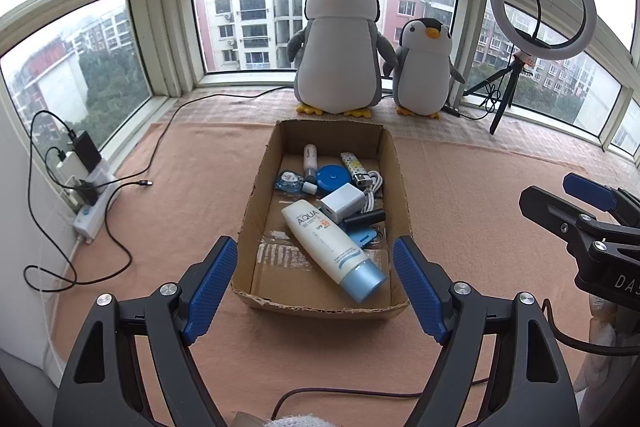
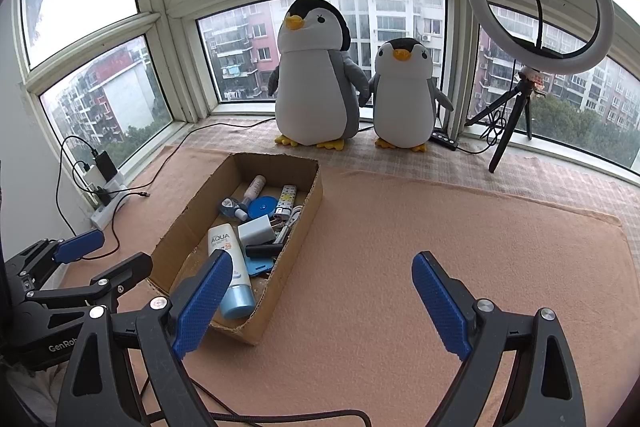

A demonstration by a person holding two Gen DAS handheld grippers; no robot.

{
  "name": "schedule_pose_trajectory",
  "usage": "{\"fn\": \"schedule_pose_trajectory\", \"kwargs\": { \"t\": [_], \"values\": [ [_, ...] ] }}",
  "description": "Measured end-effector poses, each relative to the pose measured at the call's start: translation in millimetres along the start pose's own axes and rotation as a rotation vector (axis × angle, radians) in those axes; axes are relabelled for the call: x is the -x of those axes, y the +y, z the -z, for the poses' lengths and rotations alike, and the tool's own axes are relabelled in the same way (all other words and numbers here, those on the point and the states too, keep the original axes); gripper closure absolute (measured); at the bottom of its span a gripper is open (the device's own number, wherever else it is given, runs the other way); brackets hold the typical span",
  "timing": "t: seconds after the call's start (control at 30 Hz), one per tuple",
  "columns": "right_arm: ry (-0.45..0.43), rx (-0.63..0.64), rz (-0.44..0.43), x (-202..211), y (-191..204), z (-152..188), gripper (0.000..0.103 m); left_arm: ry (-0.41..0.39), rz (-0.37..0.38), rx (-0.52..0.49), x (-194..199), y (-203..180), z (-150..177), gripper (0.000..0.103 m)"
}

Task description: Organize rigid objects

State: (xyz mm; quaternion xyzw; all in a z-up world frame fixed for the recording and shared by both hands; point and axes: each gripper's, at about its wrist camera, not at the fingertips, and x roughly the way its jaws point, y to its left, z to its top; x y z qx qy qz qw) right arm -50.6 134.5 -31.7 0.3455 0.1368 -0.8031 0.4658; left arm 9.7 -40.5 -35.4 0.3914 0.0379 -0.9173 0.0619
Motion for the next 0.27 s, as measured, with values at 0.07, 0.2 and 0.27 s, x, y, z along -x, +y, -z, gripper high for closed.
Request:
{"fn": "schedule_pose_trajectory", "kwargs": {
  "t": [0.07,0.2,0.27],
  "values": [
    [0.0,0.0,0.0,0.0,0.2,0.8,0.014,-0.003,0.001,0.0,0.2,-0.2,0.3,0.022],
    [0.001,0.0,0.001,-0.3,0.4,0.9,0.014,-0.004,-0.001,0.0,0.1,-0.5,0.6,0.022],
    [0.001,-0.002,0.0,-0.2,0.2,1.1,0.014,-0.001,-0.001,0.003,-0.5,-0.3,0.4,0.022]
  ]
}}
